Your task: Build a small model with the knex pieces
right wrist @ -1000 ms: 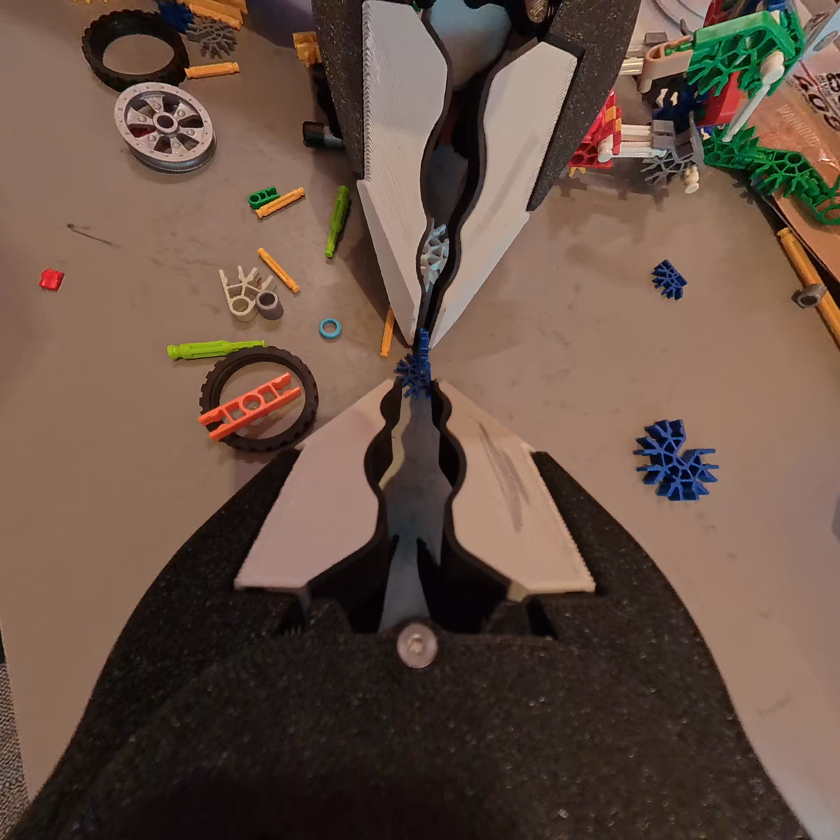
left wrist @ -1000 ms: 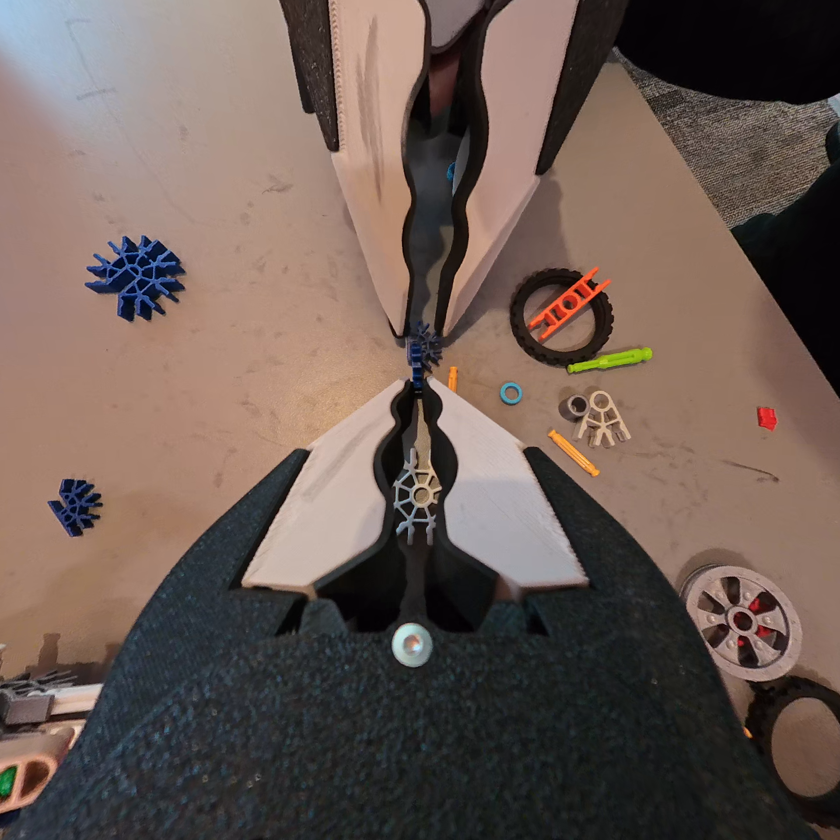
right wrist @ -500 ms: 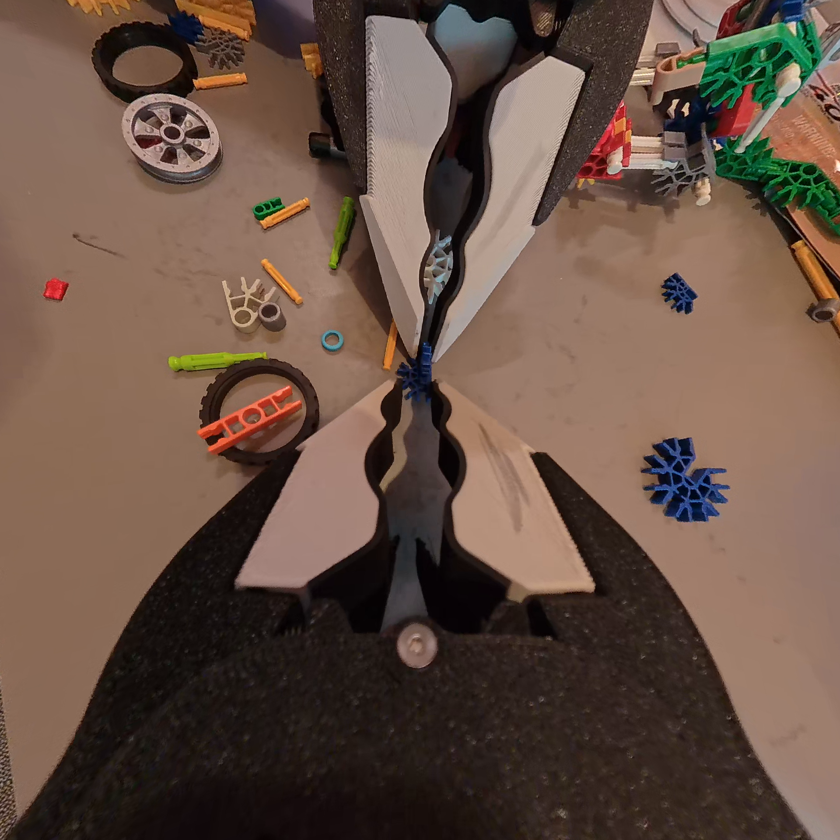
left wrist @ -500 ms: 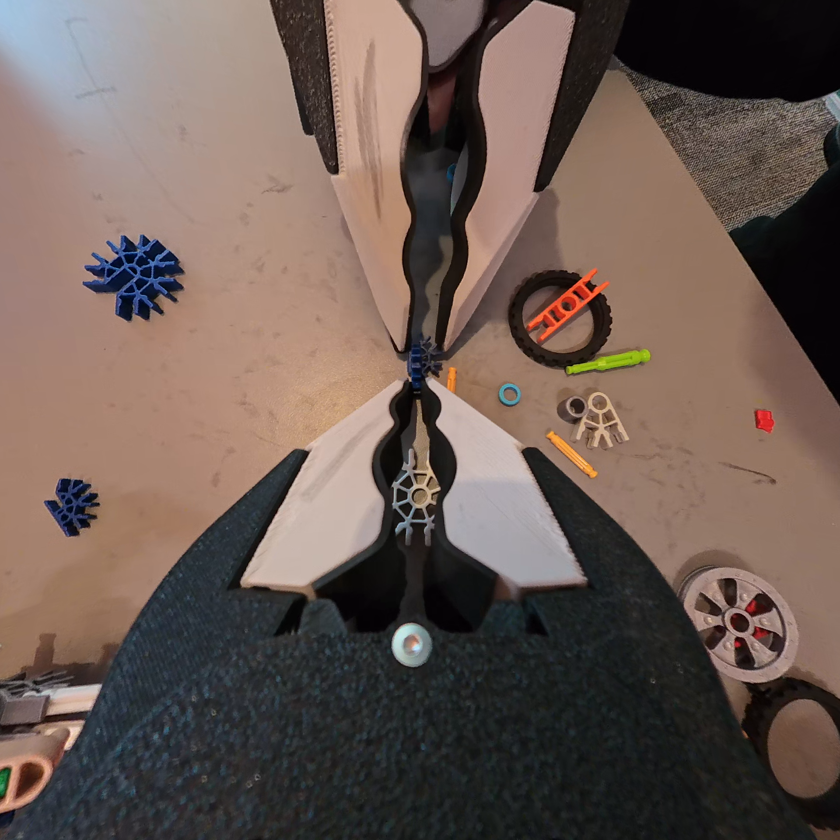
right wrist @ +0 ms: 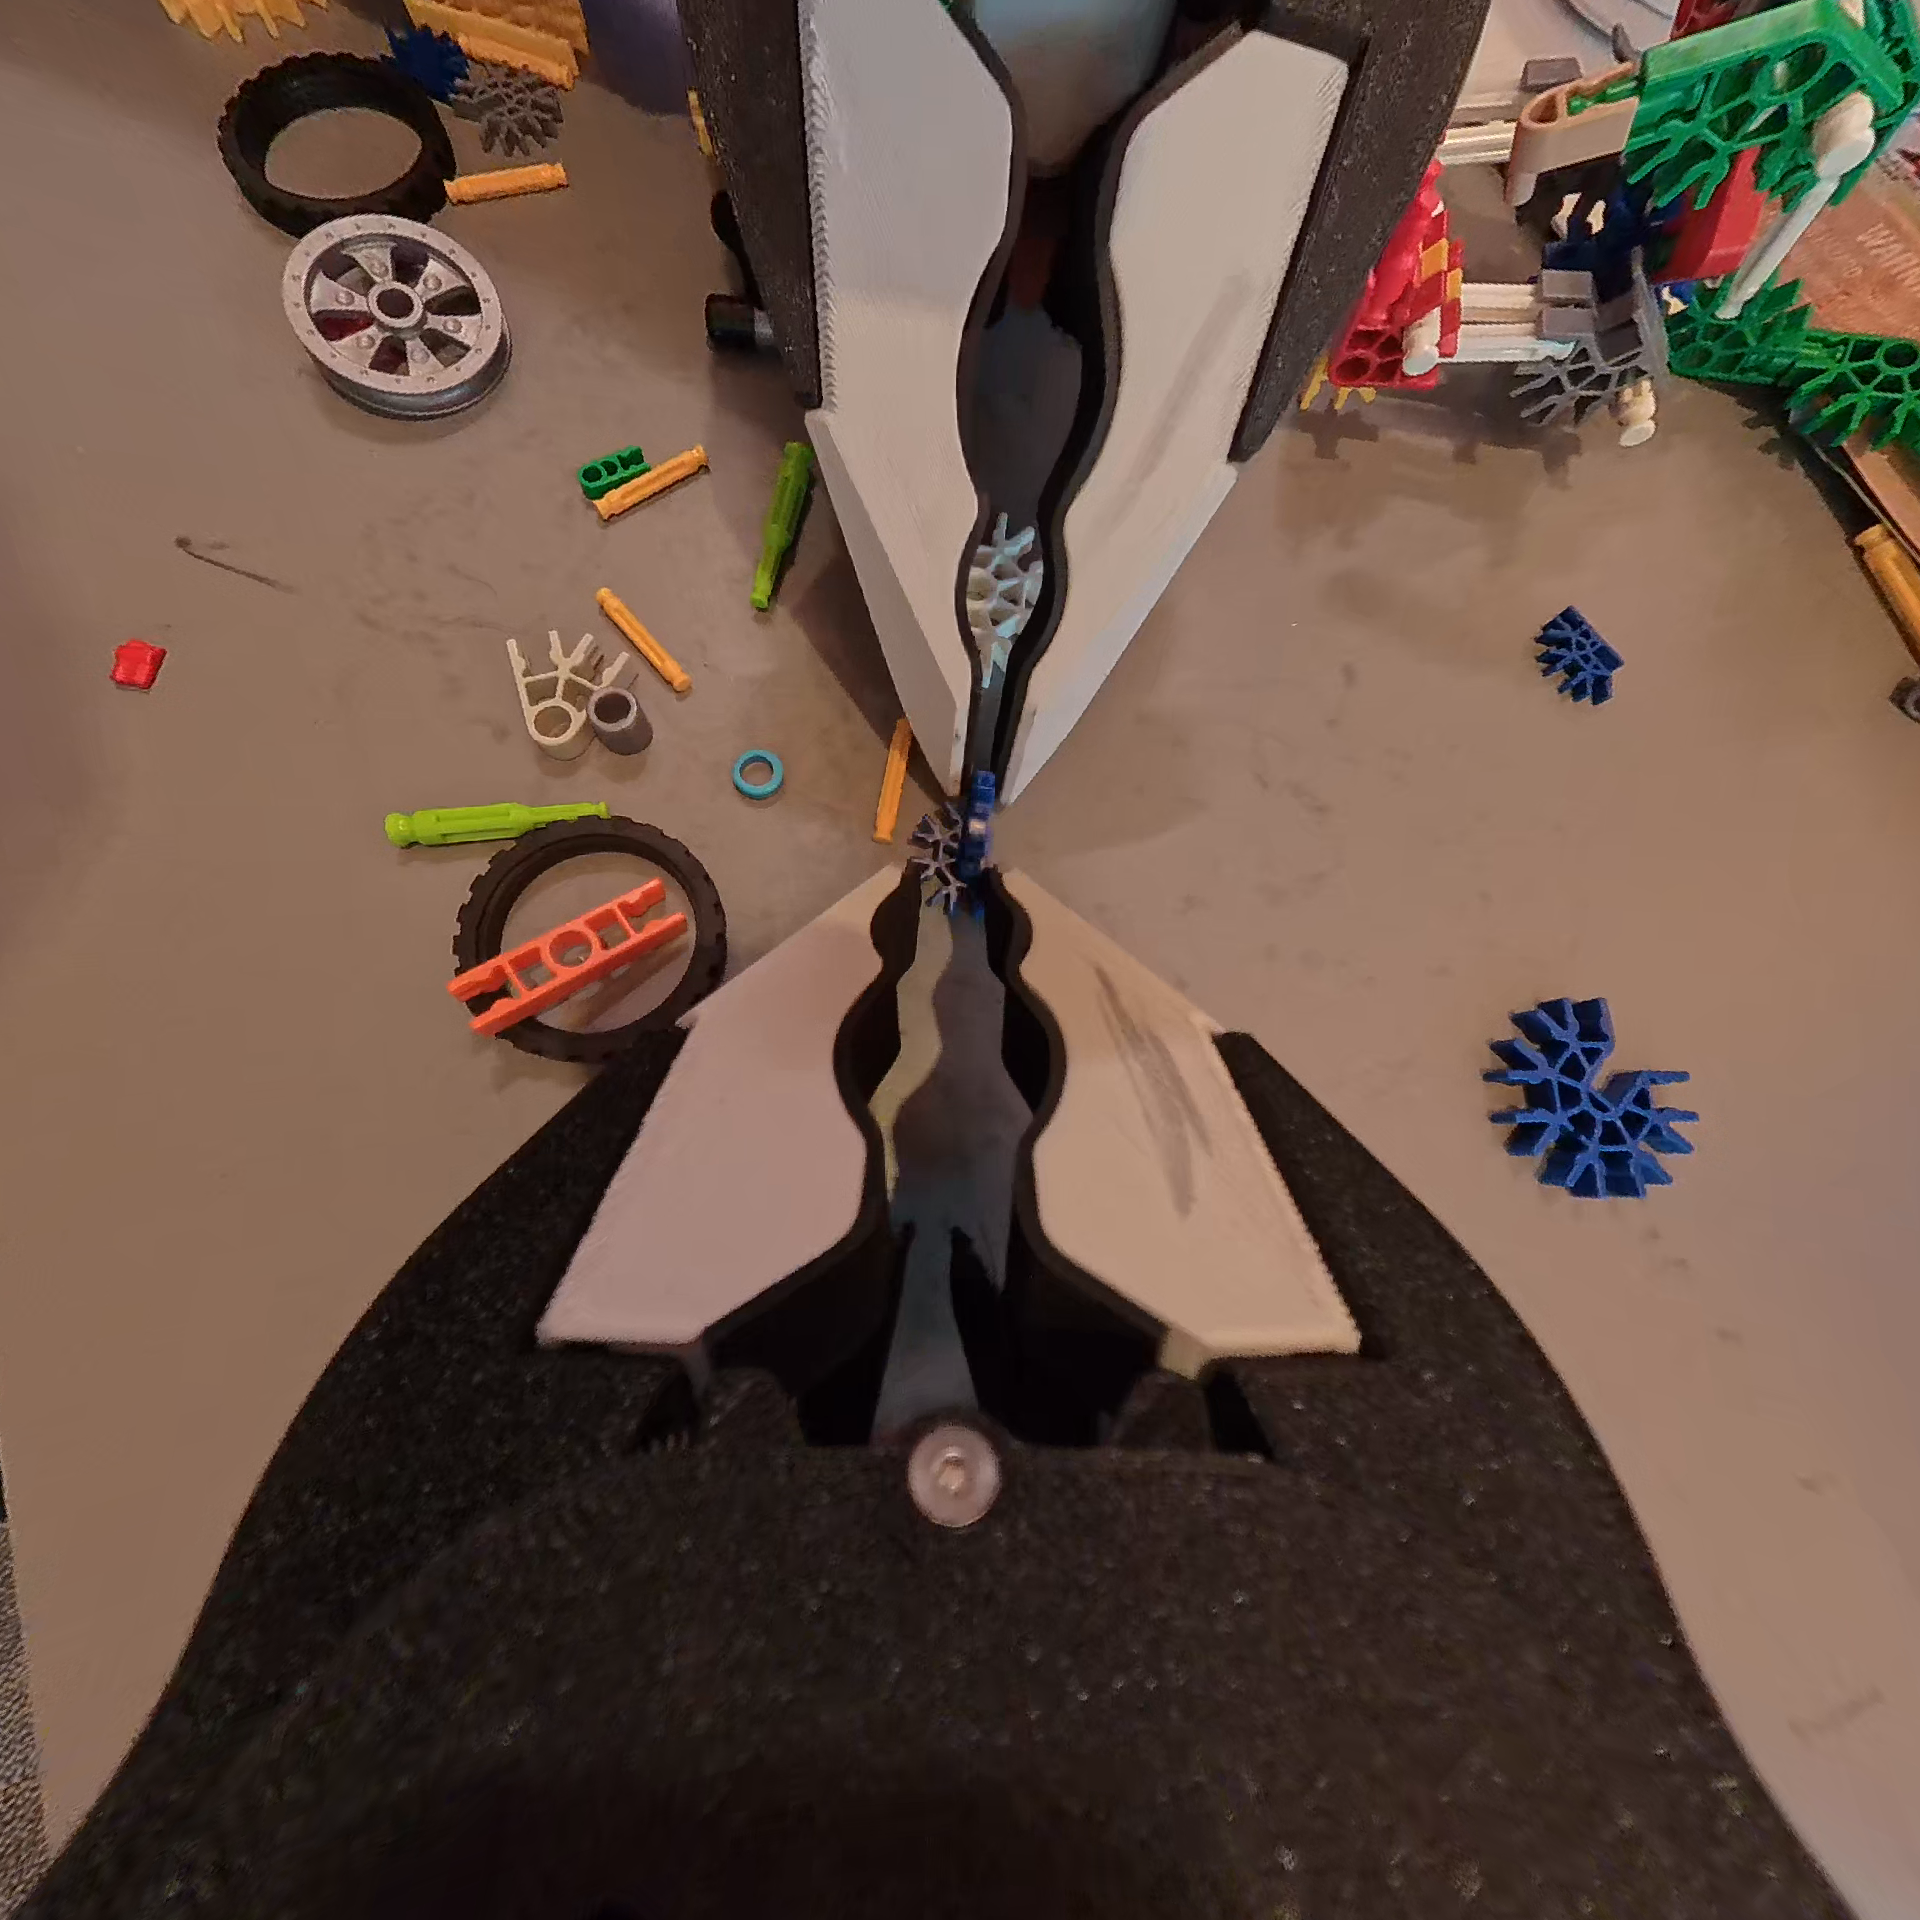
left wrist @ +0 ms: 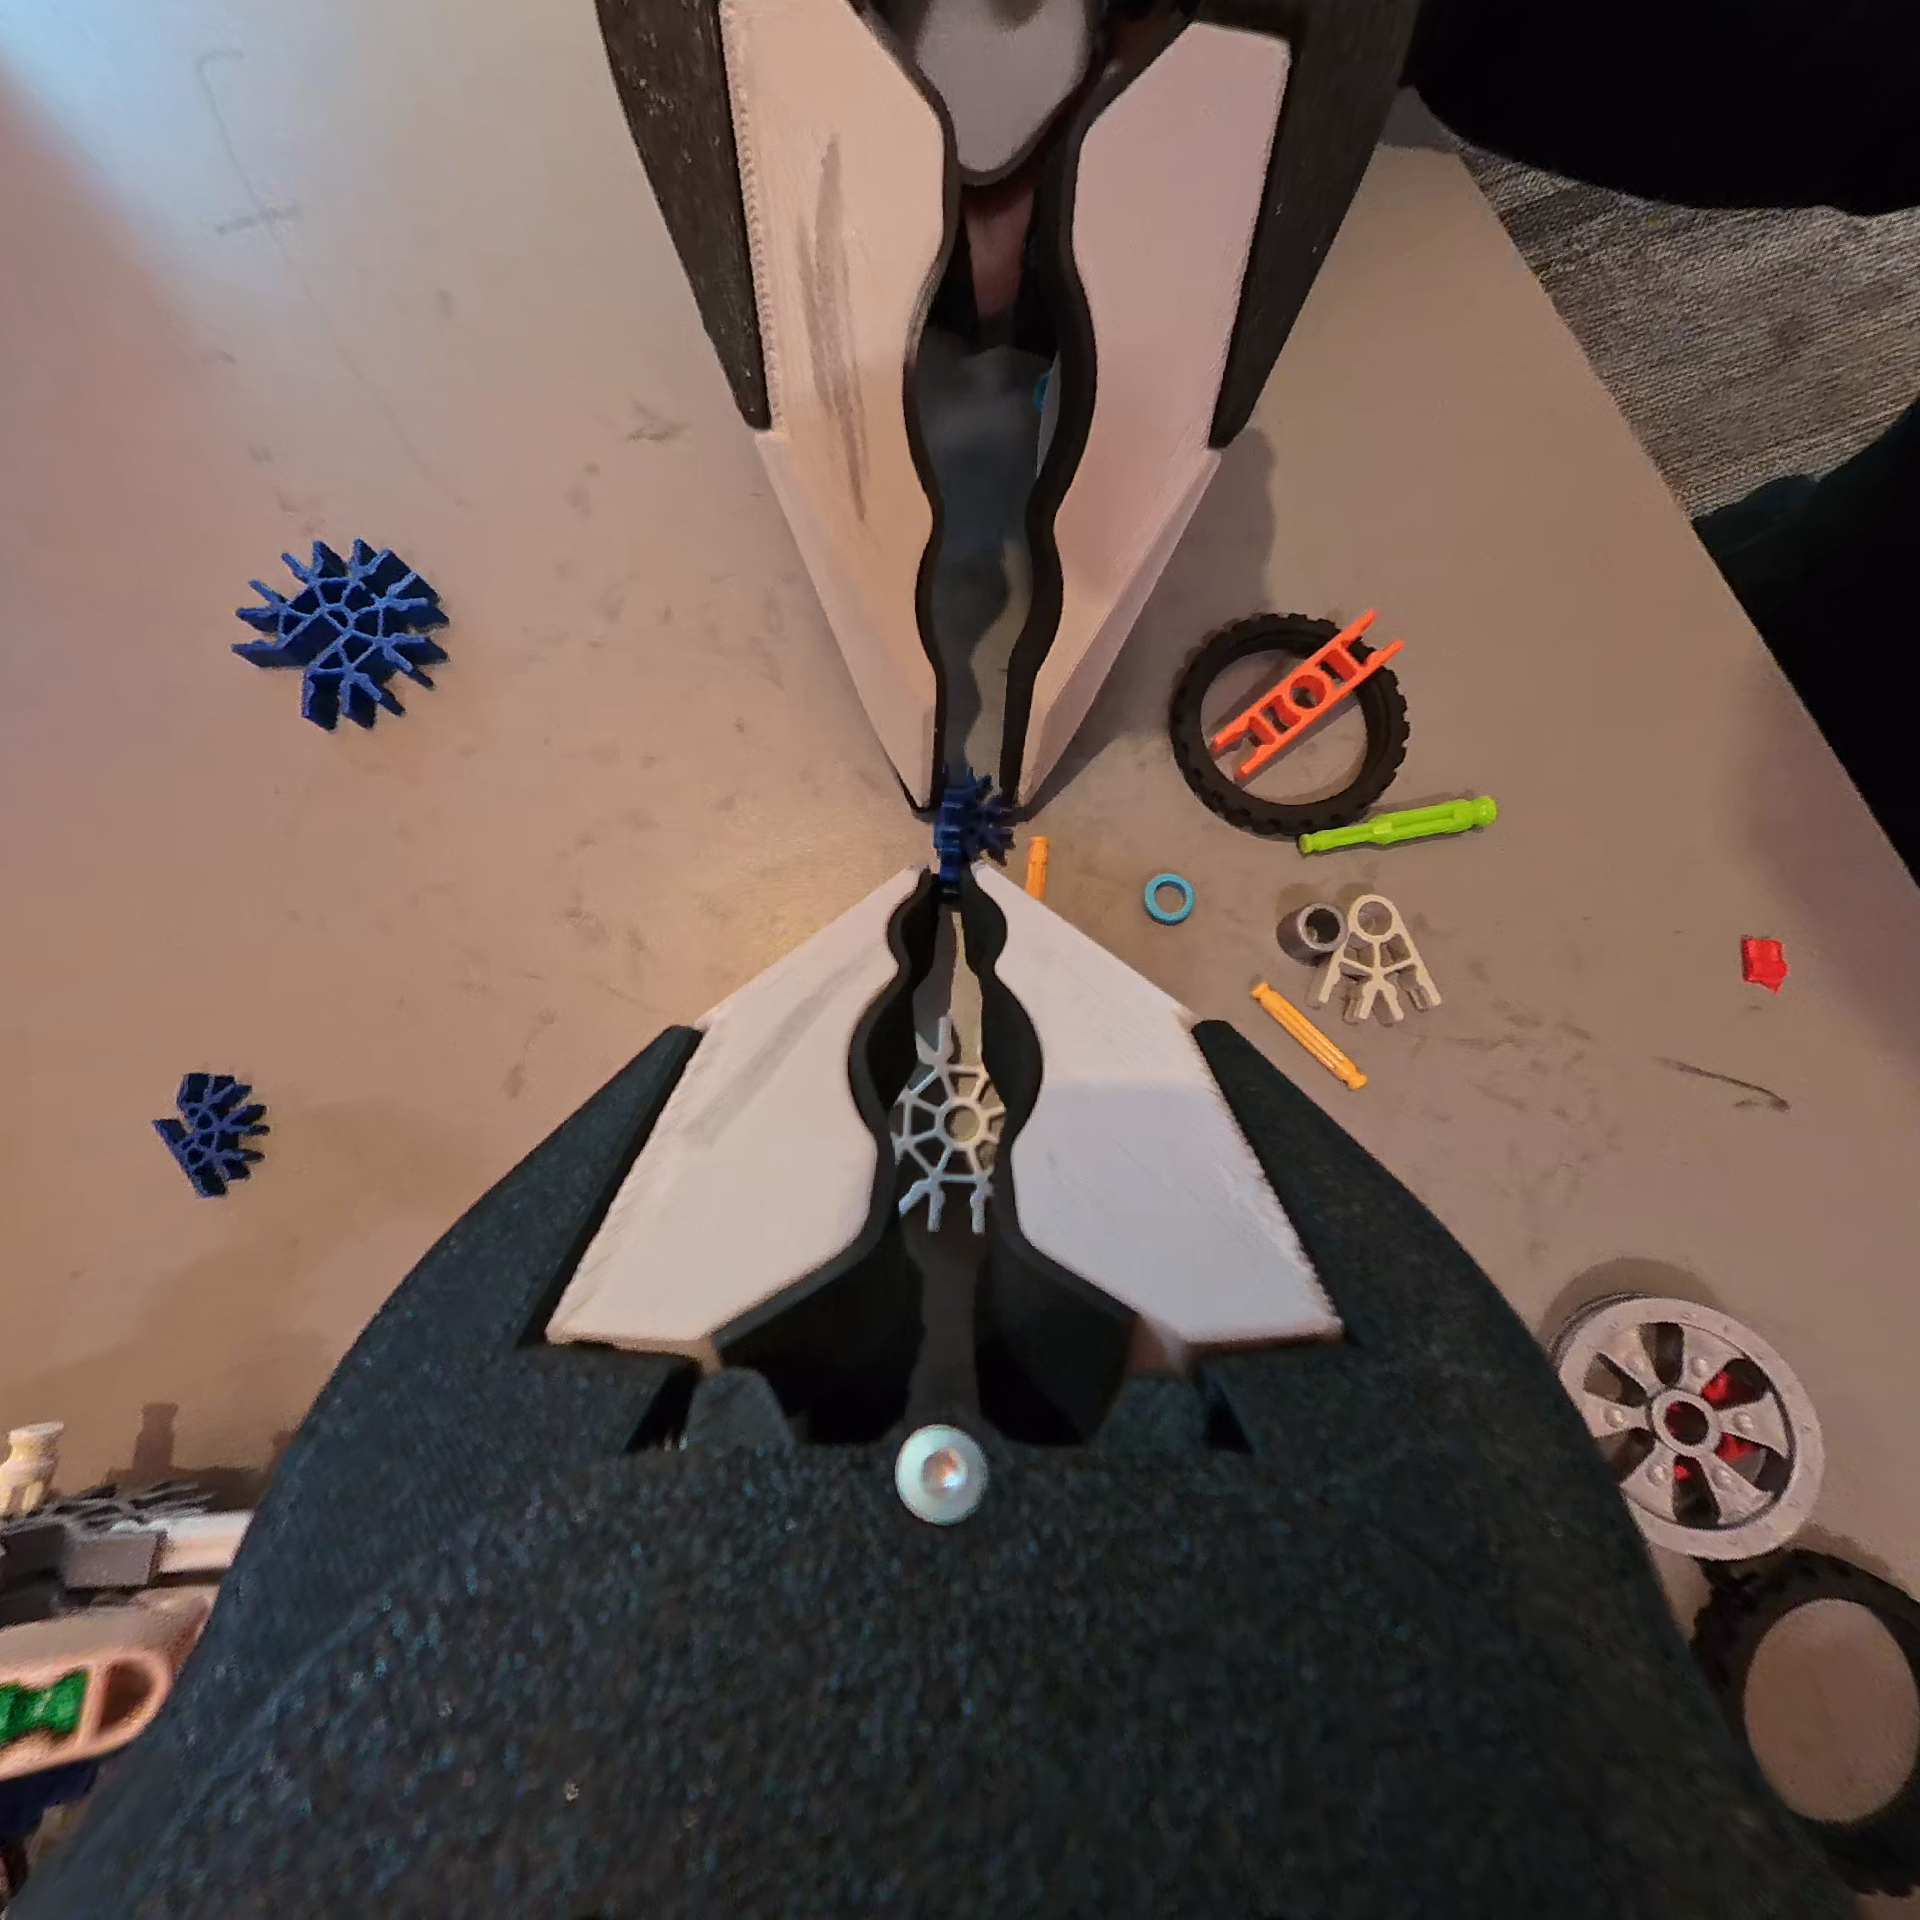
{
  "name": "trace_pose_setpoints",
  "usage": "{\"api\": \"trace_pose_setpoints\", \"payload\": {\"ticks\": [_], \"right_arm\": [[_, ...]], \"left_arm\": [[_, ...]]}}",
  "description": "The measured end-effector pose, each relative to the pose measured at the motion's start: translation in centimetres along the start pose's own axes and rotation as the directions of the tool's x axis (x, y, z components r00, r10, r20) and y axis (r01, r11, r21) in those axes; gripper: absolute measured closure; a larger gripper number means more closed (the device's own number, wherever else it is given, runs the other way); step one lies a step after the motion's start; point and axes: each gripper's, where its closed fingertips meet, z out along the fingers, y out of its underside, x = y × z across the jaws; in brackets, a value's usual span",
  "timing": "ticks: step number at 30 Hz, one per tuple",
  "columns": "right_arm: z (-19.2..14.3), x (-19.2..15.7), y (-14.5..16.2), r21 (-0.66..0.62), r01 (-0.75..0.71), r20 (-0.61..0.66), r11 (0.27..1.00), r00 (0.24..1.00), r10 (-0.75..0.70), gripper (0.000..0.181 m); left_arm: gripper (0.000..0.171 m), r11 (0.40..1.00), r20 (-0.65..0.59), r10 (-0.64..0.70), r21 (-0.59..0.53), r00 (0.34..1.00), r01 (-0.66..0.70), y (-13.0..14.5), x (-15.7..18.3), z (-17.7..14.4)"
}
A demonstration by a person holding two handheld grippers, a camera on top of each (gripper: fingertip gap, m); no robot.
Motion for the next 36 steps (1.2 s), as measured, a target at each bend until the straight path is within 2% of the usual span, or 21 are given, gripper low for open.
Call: {"api": "trace_pose_setpoints", "payload": {"ticks": [5,32,36], "right_arm": [[-0.02,0.04,0.06,-0.001,0.000,0.002,1.000,1.000,0.000,0.170],[0.23,-0.04,-0.09,-0.006,-0.005,0.009,1.000,1.000,0.005,0.169],[-0.04,0.23,-0.08,0.007,-0.011,-0.018,1.000,1.000,0.011,0.165]], "left_arm": [[0.168,1.000,0.010,-0.005,-0.020,1.000,0.005,0.61,-0.24,-0.23],[0.171,0.994,0.053,0.080,-0.078,0.995,-0.076,0.24,-0.12,0.24],[0.171,0.995,0.053,0.078,-0.071,0.996,-0.074,0.30,-0.14,0.21]]}}
